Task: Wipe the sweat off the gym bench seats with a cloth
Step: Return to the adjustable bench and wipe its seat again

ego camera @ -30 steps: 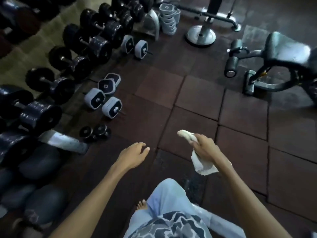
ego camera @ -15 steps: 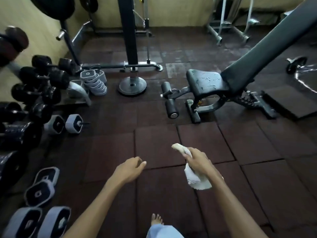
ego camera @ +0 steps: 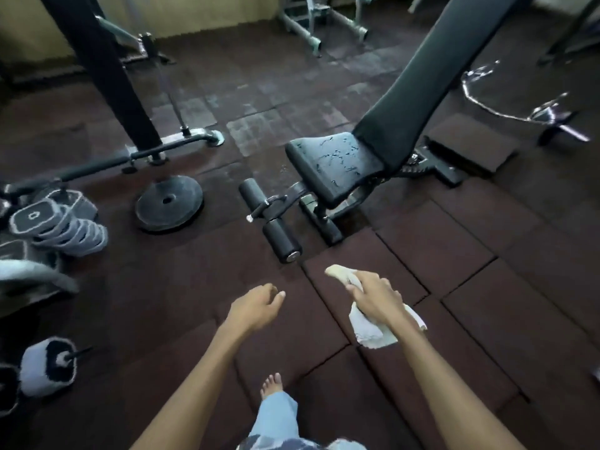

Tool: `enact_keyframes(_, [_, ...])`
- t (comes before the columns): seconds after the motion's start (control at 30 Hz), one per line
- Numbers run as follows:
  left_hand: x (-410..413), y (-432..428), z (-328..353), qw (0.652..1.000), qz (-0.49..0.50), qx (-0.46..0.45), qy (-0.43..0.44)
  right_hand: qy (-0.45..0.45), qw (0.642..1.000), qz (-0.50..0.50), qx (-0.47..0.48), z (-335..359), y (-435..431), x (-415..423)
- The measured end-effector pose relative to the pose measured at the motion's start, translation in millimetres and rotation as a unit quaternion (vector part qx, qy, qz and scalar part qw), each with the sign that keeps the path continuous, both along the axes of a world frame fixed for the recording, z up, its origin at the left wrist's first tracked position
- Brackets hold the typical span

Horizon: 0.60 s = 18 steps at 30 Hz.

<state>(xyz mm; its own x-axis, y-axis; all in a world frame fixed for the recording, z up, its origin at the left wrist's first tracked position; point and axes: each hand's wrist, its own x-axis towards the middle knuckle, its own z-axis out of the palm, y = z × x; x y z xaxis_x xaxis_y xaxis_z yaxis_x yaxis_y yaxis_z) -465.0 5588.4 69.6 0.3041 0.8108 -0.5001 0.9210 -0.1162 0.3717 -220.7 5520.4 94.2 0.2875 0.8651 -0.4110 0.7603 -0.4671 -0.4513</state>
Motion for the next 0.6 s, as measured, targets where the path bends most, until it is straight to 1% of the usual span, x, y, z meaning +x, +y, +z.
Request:
enact_keyframes(0.1, [24, 64, 2, 0.998, -0.060, -0.009, -0.003, 0.020, 0.999, -0.045, -0.001, 10, 35, 5])
enact_keyframes(0.3, [92, 154, 5, 0.989, -0.148, -0.001, -0.020, 0.021, 0.991, -0.133, -0.014, 15, 80, 45])
enact_keyframes(0.4, [129, 188, -1, 0.985, -0.169, 0.004, -0.024, 0.022, 0.989, -0.147, -0.007, 12, 102, 73])
enact_keyframes(0.5, [168, 220, -7, 0.984, -0.176, 0.008, -0.019, 0.050, 0.988, -0.146, 0.010, 12, 133, 106])
enact_keyframes(0.6, [207, 253, -8, 0.986, -0.169, 0.001, -0.009, 0.063, 0.990, -0.127, 0.017, 14, 174, 147])
